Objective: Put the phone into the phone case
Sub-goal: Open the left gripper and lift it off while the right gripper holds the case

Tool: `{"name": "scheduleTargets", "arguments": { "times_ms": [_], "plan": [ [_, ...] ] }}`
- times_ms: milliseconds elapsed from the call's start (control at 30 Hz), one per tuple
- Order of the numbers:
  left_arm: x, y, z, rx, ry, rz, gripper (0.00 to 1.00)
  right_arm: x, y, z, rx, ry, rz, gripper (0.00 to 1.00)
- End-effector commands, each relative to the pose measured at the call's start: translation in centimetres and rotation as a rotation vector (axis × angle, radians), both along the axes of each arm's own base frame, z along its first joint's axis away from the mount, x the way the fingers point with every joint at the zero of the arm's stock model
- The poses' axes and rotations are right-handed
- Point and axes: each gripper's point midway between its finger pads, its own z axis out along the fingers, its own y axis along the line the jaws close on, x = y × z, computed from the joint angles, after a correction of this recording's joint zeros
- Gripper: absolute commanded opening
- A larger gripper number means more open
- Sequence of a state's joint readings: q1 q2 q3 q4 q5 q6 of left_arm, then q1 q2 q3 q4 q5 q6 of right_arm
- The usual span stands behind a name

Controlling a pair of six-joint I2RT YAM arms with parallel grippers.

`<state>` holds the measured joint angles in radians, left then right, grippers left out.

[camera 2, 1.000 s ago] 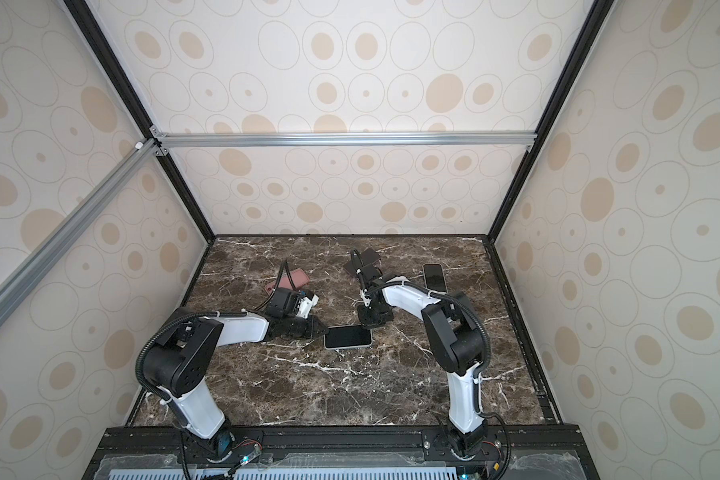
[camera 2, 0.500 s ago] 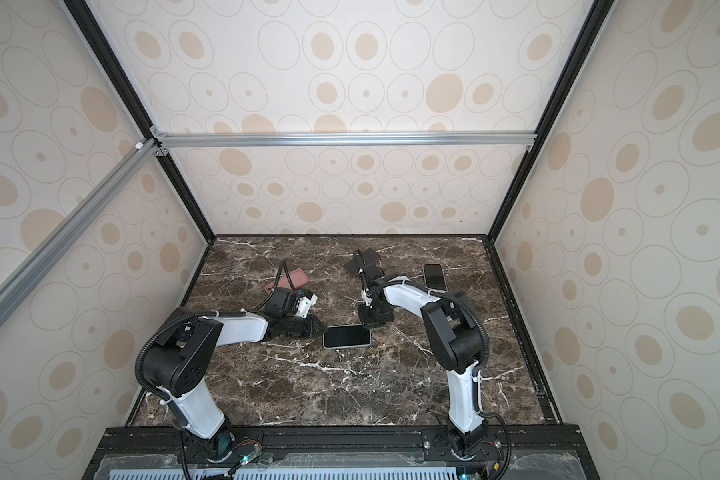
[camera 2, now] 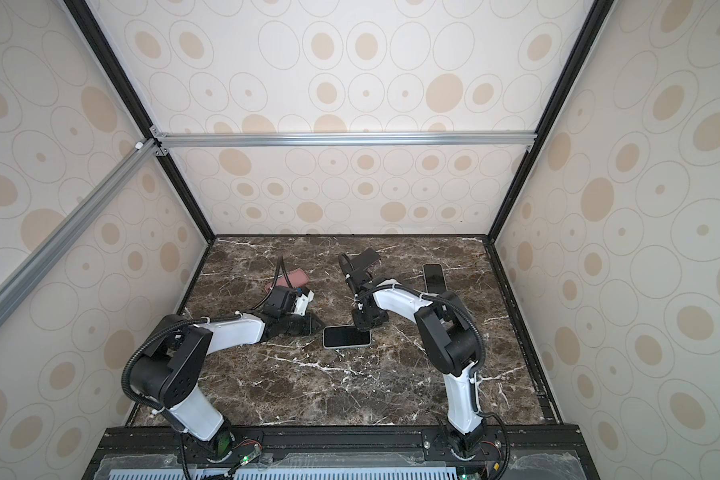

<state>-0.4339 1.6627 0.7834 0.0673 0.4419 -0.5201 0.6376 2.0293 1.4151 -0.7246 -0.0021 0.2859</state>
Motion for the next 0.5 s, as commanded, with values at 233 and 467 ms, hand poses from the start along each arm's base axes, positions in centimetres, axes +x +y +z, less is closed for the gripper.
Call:
{"name": "scheduleTargets", "arguments": {
  "times_ms": [233,467],
  "plan": [
    [0.0,2.8,1.2,0.079,-0.059,0.074,0.28,-4.2,-3.3,-7.4,-0.261,0.156,0.091,0.25],
    [-0.2,4.8,2.9,0.094,-0.102,0.127,0.37,-4.3,-2.3,-6.4,-0.199,0.154,0.161,0.47]
  ]
}}
